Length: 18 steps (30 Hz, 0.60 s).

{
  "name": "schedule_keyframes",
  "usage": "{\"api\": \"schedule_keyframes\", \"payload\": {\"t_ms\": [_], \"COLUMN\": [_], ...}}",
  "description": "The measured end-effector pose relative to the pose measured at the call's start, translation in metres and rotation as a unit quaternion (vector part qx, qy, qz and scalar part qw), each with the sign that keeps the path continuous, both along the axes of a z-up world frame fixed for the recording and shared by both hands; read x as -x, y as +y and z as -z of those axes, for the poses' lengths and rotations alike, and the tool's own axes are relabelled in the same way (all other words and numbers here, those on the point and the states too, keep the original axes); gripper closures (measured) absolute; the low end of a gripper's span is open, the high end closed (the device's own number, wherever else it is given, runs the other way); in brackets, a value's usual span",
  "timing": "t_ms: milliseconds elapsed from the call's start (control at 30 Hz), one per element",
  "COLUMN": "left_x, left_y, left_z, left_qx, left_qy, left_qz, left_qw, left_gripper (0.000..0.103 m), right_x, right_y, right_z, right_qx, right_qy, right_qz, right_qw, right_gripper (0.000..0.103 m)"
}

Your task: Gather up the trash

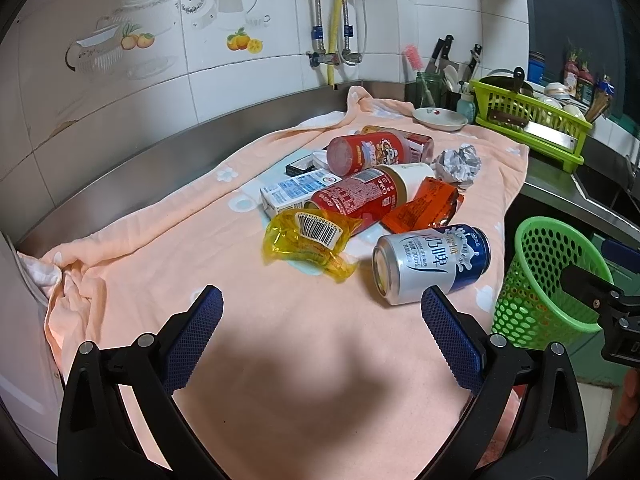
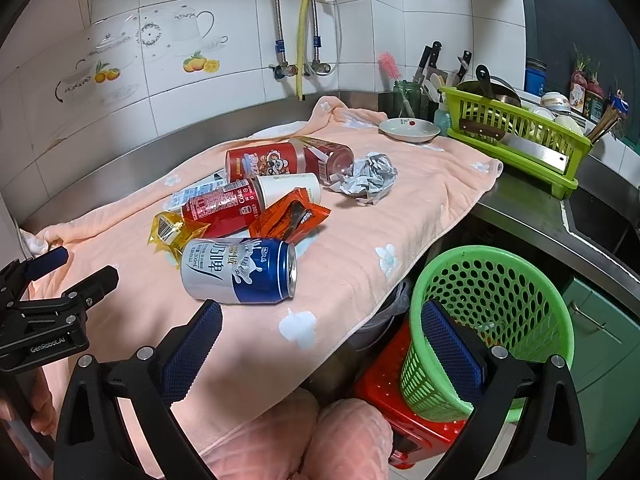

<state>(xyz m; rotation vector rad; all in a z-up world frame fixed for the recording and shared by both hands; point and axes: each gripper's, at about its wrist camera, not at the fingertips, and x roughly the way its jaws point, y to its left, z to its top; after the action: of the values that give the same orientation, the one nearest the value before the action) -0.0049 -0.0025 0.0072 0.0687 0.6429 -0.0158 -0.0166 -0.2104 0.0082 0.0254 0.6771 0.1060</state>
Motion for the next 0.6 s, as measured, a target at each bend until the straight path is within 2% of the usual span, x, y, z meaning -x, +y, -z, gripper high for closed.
{"api": "schedule_keyframes", "payload": {"t_ms": [600], "left_x": [-0.0004], "left_y": [0.0028], "left_z": [0.0006], "left_qx": [-0.001], "left_qy": [0.0], "left_qz": [-0.003], "left_qw": [1.0], "left_gripper": [0.005], "right_x": [-0.0003], "right_y": [-0.0015], "right_z": [0.0013], "right_qx": [-0.001], "right_qy": [0.001], "right_qz": [0.0], "right_qw": [1.0], "right_gripper": [0.006]}}
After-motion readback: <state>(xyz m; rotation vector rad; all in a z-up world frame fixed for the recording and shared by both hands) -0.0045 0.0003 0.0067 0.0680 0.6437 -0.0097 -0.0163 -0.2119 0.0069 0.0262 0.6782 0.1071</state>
